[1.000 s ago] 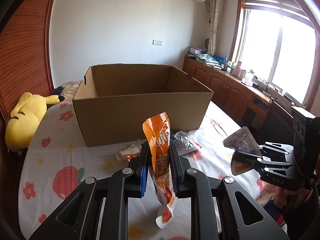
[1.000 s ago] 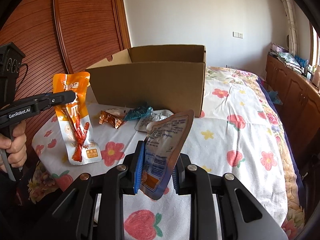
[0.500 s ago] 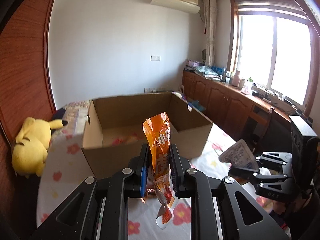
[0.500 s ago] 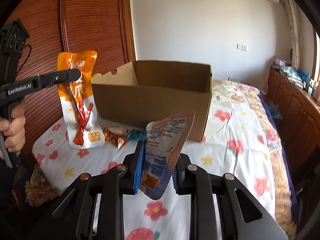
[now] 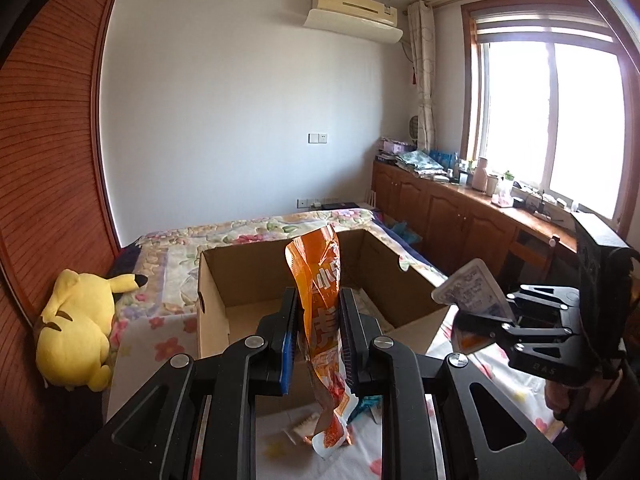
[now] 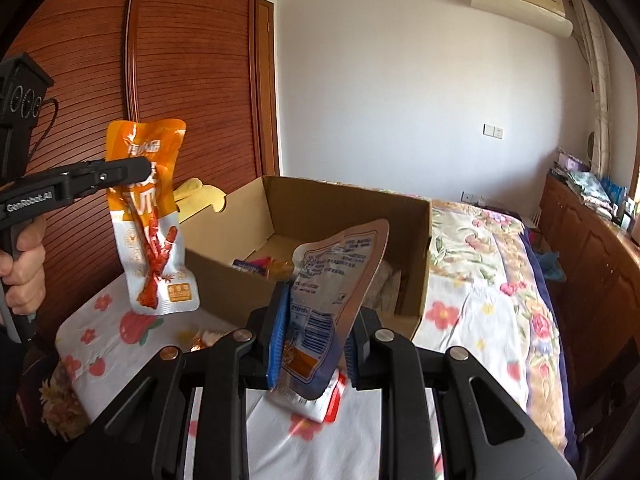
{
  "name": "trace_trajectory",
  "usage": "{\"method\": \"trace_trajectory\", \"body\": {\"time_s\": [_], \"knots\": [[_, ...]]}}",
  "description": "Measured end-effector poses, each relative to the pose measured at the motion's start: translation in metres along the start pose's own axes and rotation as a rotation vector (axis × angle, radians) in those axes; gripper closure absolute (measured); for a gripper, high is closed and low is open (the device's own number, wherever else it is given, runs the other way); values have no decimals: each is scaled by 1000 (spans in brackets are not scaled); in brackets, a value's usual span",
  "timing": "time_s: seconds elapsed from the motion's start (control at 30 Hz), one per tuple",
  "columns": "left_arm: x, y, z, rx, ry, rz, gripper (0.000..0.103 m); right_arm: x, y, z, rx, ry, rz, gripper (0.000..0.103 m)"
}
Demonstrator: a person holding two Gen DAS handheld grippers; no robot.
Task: Organize snacks
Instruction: 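Lift both held snacks and carry them over the cardboard box, then open both tools to drop the orange bag and silver pouch into the box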
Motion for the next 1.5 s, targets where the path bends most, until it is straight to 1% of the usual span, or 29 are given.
{"method": "trace_trajectory", "body": {"time_s": [0.13,0.3,0.53,0.7,0.87,1.07,1.17,1.27,1.43,1.5], "knots": [[4,7,7,9,8,38,83,-2,10,14,-1,-1,-10,77],[6,21,15,-1,31,74,83,-6,19,34,7,-4,-4,77],[14,23,35,-12,59,89,83,-6,29,60,28,-7,-10,77],[25,19,57,-3,81,63,83,-9,30,85,61,-5,0,77],[31,17,80,36,89,35,83,-12,25,104,104,-2,4,77],[21,16,95,71,94,27,83,-10,21,119,141,13,11,77],[17,19,101,89,94,29,83,-6,19,124,149,20,10,77],[16,21,106,112,111,32,83,-2,17,126,158,26,5,77],[13,28,114,154,99,23,83,-1,16,127,163,40,25,77],[12,30,114,155,101,14,80,-1,16,128,167,42,32,77]]}}
Point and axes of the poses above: each gripper's, at about its wrist camera, not at the fingertips, and z roughly the way its jaws point, x to its left, y to its top, the point moved 2 cm from there along z, roughly the way its jaws point, and after that the axes turned 7 degrees about -y, right-handed, at the moved point
